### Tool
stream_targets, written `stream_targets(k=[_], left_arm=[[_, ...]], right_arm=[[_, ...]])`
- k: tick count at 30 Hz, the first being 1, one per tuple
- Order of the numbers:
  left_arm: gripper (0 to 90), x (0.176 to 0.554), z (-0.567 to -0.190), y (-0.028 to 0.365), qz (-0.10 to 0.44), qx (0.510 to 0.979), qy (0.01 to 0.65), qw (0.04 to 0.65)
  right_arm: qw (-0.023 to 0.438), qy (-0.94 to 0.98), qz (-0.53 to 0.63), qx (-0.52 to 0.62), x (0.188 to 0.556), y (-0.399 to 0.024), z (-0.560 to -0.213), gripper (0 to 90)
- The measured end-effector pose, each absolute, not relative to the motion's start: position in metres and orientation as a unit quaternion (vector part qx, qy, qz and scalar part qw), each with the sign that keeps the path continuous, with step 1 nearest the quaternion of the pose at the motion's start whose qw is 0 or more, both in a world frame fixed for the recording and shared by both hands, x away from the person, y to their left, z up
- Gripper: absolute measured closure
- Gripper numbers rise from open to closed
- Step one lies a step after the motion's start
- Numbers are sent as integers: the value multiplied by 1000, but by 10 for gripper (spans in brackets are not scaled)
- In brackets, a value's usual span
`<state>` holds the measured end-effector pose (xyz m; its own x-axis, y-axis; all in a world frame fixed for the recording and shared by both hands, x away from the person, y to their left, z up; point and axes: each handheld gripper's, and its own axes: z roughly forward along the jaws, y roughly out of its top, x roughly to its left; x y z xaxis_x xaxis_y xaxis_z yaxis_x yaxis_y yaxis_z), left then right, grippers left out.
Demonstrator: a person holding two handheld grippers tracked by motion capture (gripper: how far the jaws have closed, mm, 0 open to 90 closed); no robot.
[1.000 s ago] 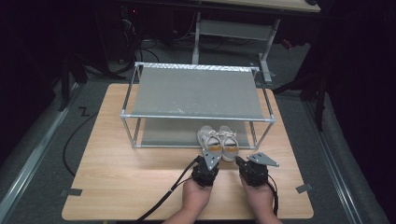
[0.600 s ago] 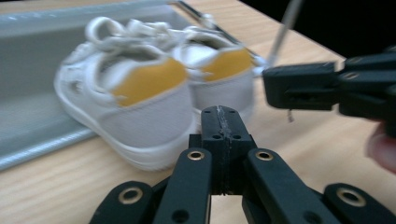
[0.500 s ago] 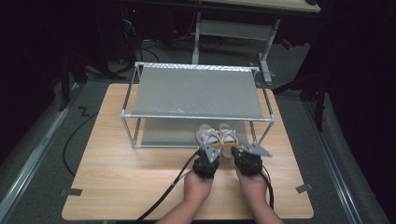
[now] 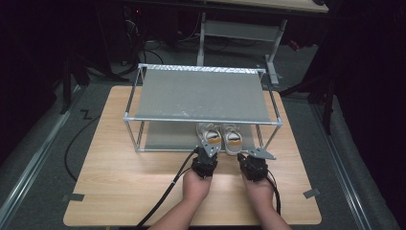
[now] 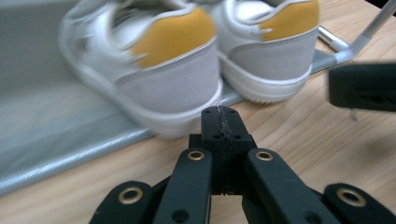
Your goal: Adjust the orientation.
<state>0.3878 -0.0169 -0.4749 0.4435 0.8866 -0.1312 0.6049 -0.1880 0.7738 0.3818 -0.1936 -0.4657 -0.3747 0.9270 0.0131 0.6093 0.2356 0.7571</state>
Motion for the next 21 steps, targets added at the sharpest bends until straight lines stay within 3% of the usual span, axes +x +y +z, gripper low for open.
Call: stream_targets(k=[6,8,13,18,21], left_arm=[[900,418,-477,-3,164,705,578,376],[900,409,-474,7,191,720,555,371],[897,388,-484,28,185,731,540,373],[871,373,-487,39,191,752,517,363],[871,380,-485,47,199,741,526,368]], right_arm=[[226,760,328,513,414,-171,-468,900],[222,772,337,491,402,-170,-464,900],[220,779,334,483,371,-196,-465,899],[200,765,336,512,370,-216,-472,900],[203,760,341,514,373,-216,-471,900]])
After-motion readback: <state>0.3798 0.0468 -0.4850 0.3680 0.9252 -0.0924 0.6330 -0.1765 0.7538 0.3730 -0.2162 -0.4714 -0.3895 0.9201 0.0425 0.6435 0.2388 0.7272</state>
